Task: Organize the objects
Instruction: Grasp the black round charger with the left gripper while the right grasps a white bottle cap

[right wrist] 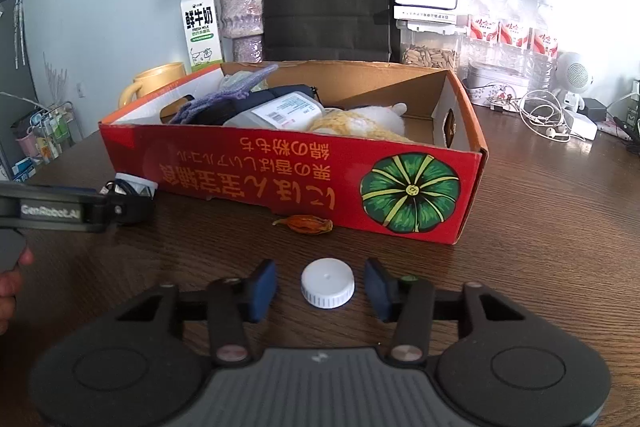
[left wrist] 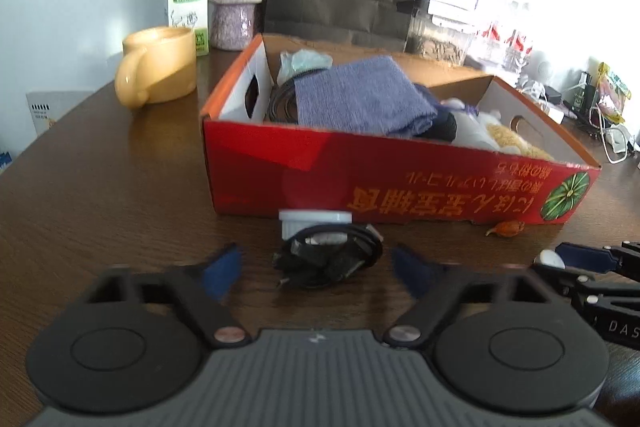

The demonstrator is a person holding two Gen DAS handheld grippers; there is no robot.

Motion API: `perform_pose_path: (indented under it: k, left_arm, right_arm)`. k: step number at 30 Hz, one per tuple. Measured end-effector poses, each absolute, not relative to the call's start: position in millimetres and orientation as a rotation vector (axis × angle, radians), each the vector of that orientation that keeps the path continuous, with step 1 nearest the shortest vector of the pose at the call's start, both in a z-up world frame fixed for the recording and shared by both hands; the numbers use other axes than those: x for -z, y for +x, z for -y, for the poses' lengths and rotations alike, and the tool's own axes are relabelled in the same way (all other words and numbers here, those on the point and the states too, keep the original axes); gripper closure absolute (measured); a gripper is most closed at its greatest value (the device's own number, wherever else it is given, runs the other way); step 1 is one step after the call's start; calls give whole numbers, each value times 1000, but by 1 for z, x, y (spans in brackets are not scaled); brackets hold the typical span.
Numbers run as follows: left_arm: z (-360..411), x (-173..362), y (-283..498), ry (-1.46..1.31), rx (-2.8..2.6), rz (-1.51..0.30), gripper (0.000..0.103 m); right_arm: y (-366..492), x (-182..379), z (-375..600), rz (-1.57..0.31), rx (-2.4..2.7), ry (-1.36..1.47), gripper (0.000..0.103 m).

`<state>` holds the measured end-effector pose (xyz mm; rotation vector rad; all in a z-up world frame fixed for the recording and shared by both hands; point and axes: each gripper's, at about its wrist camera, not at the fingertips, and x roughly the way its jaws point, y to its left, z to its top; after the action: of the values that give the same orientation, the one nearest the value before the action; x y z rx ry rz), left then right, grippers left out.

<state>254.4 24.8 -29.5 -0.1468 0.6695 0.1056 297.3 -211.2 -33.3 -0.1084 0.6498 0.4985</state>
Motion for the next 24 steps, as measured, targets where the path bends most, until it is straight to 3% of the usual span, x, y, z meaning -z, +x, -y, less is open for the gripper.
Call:
perform_pose_path:
  k: [1, 3, 14, 24]
  left_arm:
    - [-24, 30, 254, -140, -106, -667, 50]
    - [-24, 29, 251, -150, -90, -667, 53]
    - [-24, 25, 228, -150, -43, -661, 54]
    - [-25, 19, 209, -155, -33, -638, 54]
  right_arm:
    - [297, 33, 211, -648, -499, -108, 61]
    - [296, 33, 211, -644, -499, -113, 63]
    - [292, 33, 208, -635, -492, -121, 75]
    - [278, 30, 205, -606, -503, -113, 76]
